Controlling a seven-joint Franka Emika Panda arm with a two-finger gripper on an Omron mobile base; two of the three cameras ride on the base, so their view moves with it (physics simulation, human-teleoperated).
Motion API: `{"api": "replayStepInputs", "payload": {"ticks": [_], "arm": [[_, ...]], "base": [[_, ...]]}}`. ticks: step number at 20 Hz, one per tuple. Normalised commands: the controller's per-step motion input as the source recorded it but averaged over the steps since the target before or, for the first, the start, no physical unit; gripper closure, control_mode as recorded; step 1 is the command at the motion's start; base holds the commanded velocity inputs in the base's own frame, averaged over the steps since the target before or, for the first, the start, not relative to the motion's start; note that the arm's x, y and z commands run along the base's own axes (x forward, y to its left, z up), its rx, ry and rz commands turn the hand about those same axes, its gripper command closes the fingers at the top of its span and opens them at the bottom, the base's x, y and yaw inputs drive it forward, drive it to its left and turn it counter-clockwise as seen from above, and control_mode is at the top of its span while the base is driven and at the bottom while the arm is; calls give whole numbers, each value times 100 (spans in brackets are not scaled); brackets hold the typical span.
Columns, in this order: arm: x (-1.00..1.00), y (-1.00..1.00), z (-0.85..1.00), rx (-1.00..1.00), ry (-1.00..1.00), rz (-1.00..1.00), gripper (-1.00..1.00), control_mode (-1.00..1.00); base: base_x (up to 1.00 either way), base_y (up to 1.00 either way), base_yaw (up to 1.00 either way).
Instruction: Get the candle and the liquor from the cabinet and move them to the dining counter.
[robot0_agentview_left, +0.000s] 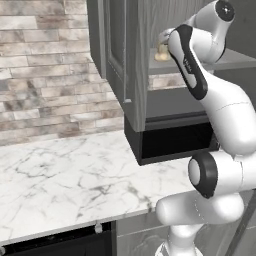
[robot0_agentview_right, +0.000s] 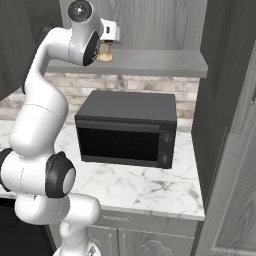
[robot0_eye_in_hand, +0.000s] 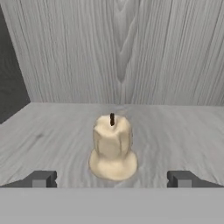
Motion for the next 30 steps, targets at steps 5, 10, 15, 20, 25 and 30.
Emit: {"api": "replayStepInputs", "payload": {"ticks": [5,10,15,20,25,30], "arm": [[10,5,1,-2,0,0,-100,-100],[26,6,2,-6,5,-2,-100,-100],[29,7,0,-6,5,-1,-100,-100],[20,4,0,-4,2,-1,-100,-100],[4,0,0,0,0,0,-100,-100],[1,0,0,0,0,0,-100,-100]], "base": [[0,0,0],[0,0,0],[0,0,0],[0,0,0],[0,0,0],[0,0,0]]}}
